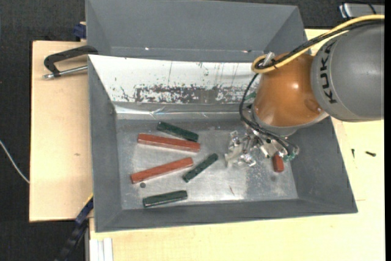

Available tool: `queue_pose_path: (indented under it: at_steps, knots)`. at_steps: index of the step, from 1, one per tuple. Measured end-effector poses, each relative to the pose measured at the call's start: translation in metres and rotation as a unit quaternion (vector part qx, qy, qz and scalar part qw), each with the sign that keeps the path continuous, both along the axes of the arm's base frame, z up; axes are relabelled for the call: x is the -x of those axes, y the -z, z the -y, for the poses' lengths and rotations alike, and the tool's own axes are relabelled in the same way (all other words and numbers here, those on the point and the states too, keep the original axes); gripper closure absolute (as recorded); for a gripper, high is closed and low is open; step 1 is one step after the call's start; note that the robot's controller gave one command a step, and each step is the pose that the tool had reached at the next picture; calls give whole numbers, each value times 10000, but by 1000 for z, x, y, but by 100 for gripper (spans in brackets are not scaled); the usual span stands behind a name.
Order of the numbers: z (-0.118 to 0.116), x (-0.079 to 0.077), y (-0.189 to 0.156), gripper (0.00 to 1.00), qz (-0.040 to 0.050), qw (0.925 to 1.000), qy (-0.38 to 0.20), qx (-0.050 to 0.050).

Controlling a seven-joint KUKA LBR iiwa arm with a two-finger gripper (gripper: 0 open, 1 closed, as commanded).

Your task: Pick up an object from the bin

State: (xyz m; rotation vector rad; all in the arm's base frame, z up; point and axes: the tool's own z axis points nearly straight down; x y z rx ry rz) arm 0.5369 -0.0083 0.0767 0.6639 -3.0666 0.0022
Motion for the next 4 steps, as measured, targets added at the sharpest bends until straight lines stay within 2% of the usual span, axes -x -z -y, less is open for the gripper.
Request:
queue_pose_path:
  at_steps: [1,2,3,4]
  knots:
    - [-2,-1,2,0,46,10000,-2,-18]
    - [-2,-1,2,0,47,10000,-4,-17]
    - [-51,-23,-1,100,25,9999,-142,15]
    - [-55,-24,2,0,102,9998,-142,-30]
